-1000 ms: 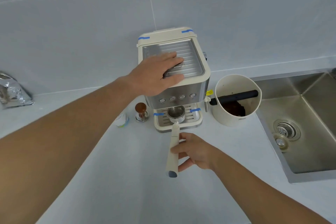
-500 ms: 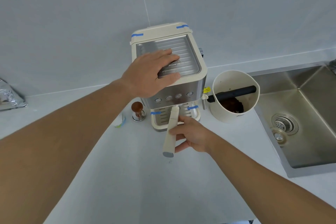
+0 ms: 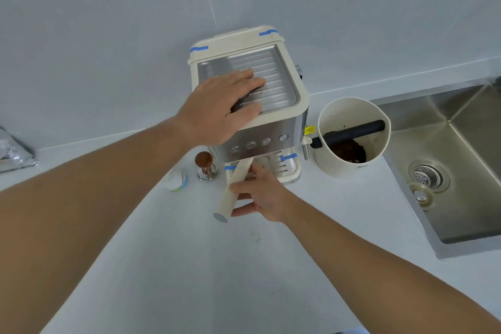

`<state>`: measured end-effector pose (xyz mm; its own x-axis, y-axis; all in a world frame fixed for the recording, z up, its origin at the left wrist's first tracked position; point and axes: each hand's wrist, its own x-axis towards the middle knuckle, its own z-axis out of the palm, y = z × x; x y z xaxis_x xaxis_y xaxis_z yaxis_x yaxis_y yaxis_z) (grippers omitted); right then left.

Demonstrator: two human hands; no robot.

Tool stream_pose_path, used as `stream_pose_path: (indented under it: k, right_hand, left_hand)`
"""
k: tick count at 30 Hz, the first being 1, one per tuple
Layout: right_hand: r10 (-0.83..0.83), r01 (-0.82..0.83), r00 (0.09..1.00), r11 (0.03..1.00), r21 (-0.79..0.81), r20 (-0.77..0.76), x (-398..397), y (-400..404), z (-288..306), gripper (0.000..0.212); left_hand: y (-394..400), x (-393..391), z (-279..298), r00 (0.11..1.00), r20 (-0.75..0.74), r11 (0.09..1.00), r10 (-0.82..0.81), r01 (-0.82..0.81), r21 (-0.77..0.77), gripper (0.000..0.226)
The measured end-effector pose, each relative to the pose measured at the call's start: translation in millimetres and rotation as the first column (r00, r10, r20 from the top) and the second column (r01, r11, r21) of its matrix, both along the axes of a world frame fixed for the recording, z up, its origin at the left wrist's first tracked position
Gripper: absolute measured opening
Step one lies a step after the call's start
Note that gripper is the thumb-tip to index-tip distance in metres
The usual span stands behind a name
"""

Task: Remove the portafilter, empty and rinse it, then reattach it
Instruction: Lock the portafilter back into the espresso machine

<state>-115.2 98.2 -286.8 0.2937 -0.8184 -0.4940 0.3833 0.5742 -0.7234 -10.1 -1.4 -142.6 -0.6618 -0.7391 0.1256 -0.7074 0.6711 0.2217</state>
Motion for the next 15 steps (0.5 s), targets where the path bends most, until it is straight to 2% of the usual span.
stream_pose_path:
  k: [9,15]
  right_hand:
    - [-0.109,0.109,0.994,0.994,0.017,0.025,-0.3,-11.4,0.5,0.035]
    - [-0.085,0.085,0.996,0.996,0.028,-0.02,16.7,-7.5,-0.9,0.042]
  left_hand:
    - [-0.8,-2.1,-0.4,0.999,-0.042,1.0,0.012,-0.012,-0.001,0.055]
    - [0.1,-1.1,-0.5,0.998,-0.057,1.0,0.023,-0.023,0.003,0.053]
